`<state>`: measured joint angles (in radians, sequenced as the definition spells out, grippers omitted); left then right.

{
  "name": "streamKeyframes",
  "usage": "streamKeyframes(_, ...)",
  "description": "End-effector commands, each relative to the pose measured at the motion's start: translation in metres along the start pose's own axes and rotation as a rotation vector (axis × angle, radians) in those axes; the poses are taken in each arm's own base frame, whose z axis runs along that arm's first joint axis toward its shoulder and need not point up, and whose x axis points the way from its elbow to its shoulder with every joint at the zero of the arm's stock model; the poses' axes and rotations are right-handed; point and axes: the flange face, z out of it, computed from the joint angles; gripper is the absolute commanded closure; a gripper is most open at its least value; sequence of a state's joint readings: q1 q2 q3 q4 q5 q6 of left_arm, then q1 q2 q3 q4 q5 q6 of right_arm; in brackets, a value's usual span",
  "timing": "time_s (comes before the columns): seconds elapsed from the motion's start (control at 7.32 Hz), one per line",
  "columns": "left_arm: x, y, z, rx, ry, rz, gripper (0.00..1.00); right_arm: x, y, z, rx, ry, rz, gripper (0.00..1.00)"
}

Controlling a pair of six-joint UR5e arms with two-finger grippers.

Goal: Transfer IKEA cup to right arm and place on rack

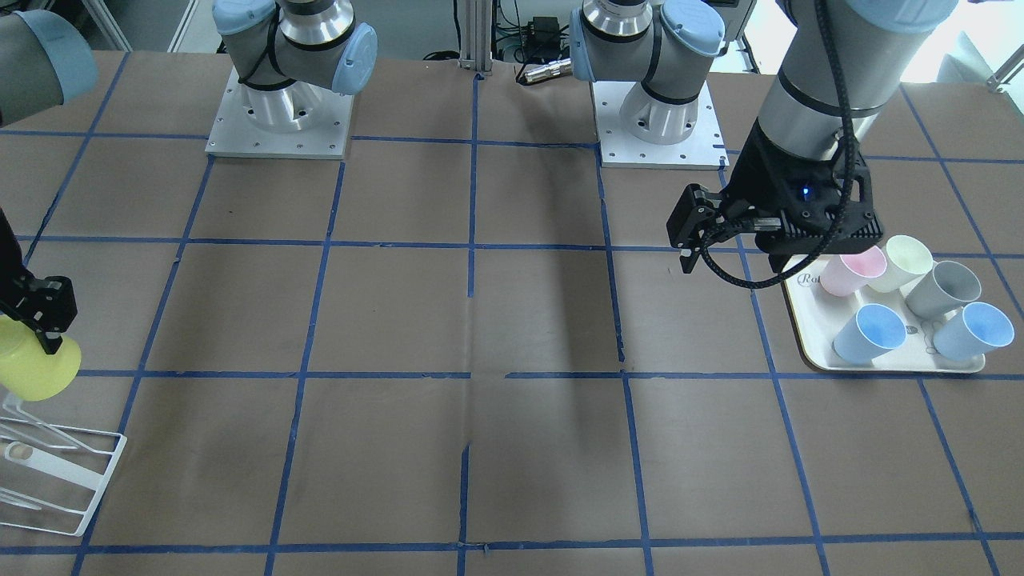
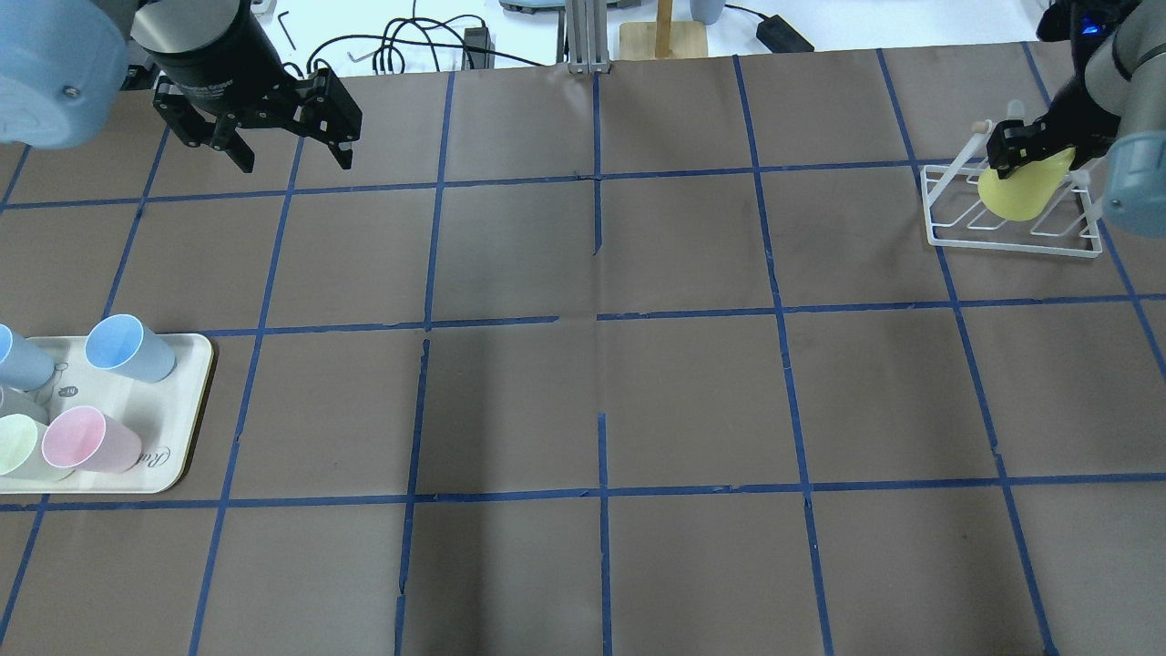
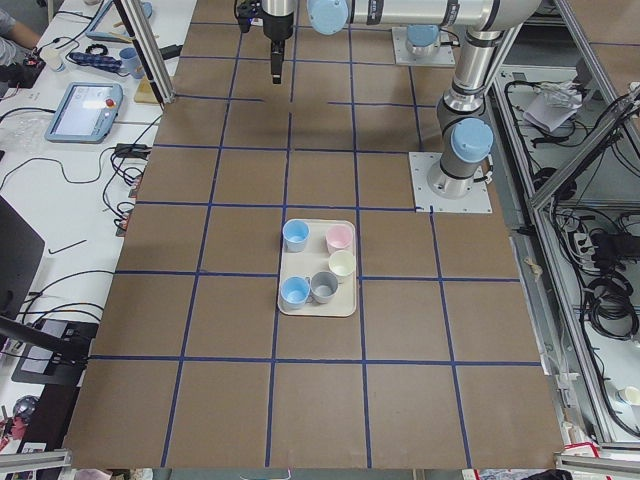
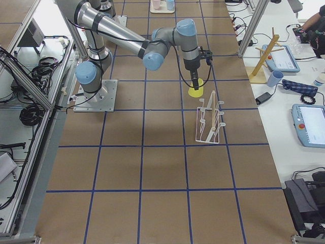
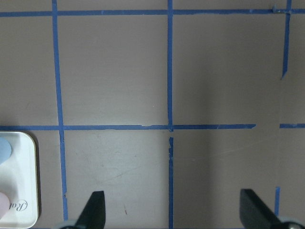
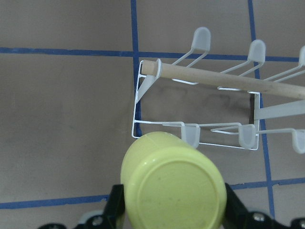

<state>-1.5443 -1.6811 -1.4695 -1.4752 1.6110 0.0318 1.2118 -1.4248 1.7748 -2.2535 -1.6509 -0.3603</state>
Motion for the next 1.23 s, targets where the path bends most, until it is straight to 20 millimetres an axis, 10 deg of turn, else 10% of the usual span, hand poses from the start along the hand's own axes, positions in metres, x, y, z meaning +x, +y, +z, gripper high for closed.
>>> streamKeyframes(0.0,0.005,-0.003,-0.001,-0.004,-0.009,0.01,0.0,0.021,-0.012,0.008,0.005,0.008,0.02,0.56)
streamKeyframes(1.09,0.007,0.009,-0.024,-0.016,0.03,-0.036,0.0,0.028,-0.021,0.05,-0.006,-0.004,0.023,0.54)
